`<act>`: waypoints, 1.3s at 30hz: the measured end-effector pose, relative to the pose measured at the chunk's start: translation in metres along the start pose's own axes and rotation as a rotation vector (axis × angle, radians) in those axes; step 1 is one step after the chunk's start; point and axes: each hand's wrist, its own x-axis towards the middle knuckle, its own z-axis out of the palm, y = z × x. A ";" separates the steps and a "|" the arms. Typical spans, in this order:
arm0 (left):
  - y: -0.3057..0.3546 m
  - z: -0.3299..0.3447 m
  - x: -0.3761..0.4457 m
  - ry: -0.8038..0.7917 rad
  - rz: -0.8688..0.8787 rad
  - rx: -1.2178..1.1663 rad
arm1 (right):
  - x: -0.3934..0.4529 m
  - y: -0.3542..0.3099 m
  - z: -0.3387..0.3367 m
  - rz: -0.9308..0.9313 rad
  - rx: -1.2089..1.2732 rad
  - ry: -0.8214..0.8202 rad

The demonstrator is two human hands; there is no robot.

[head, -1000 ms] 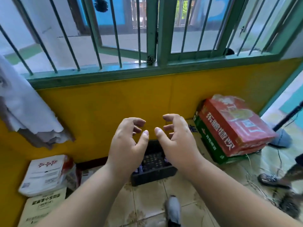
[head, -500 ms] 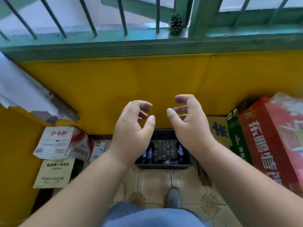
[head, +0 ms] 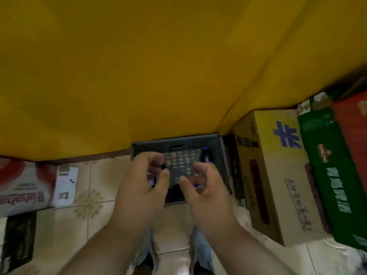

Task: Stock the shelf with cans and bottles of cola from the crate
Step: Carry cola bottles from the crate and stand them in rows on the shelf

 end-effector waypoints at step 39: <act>-0.319 0.151 0.154 -0.027 -0.498 -0.045 | 0.287 0.251 0.220 0.261 0.261 -0.530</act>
